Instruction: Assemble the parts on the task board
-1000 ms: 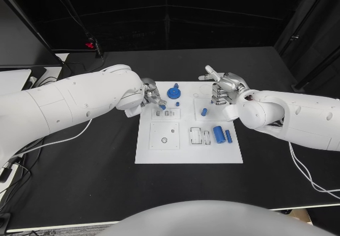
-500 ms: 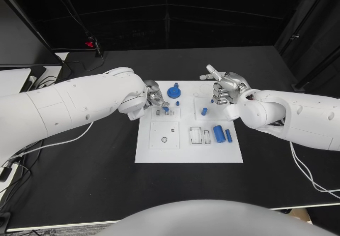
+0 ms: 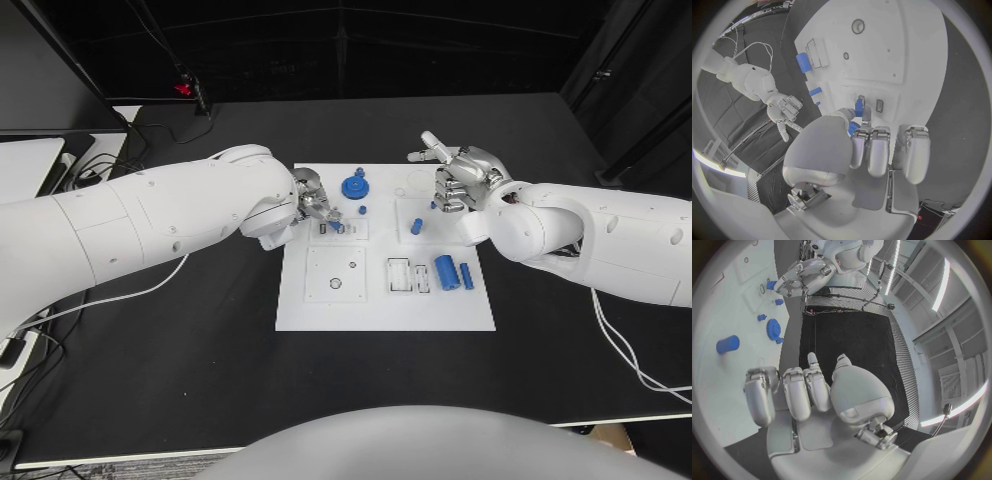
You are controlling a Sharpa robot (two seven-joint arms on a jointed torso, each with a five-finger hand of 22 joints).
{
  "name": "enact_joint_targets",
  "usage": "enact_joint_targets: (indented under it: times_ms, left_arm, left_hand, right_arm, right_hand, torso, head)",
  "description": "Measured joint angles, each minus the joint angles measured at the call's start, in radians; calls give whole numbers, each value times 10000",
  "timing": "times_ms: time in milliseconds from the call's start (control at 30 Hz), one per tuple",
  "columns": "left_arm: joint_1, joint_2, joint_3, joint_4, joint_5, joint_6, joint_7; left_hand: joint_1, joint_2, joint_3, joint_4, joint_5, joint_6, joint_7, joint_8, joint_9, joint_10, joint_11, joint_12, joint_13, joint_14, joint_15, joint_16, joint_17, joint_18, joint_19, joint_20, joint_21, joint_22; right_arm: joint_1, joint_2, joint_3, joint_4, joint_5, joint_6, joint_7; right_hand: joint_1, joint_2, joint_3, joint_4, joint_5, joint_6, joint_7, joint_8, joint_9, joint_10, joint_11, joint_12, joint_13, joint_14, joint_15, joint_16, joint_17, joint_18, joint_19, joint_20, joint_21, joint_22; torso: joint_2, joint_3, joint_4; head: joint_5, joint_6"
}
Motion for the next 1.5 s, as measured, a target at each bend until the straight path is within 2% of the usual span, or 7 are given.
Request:
enact_joint_targets:
  times_ms: [533, 1000, 1167, 1267, 1500]
  left_arm:
    - [-95, -16, 0, -19, -297, -648, 110]
    - [-135, 54, 1, -47, -370, -620, 71]
    - [-153, 79, 1, -53, -379, -548, 22]
    - [-161, 92, 1, -59, -383, -503, -8]
    - [-174, 114, 1, -91, -390, -437, -57]
  left_hand:
    - [-9, 71, 65, 64, 18, -21, -21, 9, 0, 0, 0, 0, 0, 1, 1, 0, 0, 1, 0, 0, 0, 0]
    - [-49, 110, 209, 207, 13, -23, -20, 2, 0, 0, 0, 0, 1, 1, 1, 0, 0, 1, 0, 0, 0, 0]
    - [-132, 27, 327, 255, -31, -63, -57, 0, 6, 0, 0, 0, 1, 1, 1, 0, 0, 1, 0, 0, 0, 0]
    - [-208, 30, 370, 247, -93, -63, -57, -14, 212, 0, 0, 0, 1, 1, 1, 0, 0, 1, 0, 0, 0, 0]
    - [-208, 30, 389, 245, -103, -80, -40, 30, 217, 0, 0, 0, 1, 2, 1, 0, 0, 1, 0, 0, 0, 0]
  right_arm:
    - [0, -24, -1, 0, 0, 4, 9]
    - [-1, -29, -1, 14, 0, 5, 16]
    - [-1, -29, -1, 16, 0, 7, 19]
    - [-1, -29, -1, 16, 0, 7, 21]
    - [0, -28, -1, 16, 0, 9, 25]
  right_hand:
    - [0, 0, 0, 0, 0, 0, 0, 0, 0, 0, 0, 0, 0, 0, 0, 0, 0, 1, 0, 0, 0, 0]
    - [0, 0, 0, 0, 0, 0, 0, 0, 0, 0, 0, 0, 0, 0, 0, 0, 0, 0, 0, 0, 0, 0]
    - [0, 0, 0, 0, 0, 0, 0, 0, 0, 0, 0, 0, 0, 0, 0, 0, 0, 0, 0, 0, 0, 0]
    - [0, 0, 0, 0, 0, 0, 0, 0, 0, 0, 0, 0, 0, 0, 0, 0, 0, 0, 0, 0, 0, 0]
    - [0, 0, 29, 30, 0, -35, -35, 0, -10, 0, 0, 0, 0, 0, 0, 0, 0, 0, 0, 0, 0, 0]
  torso:
    - [2, 4, 5]
    - [2, 4, -3]
    - [2, 1, -4]
    - [1, 0, -4]
    - [0, 0, -4]
  head:
    - [24, 9]
    - [17, -14]
    - [8, -21]
    - [2, -21]
    - [-11, -22]
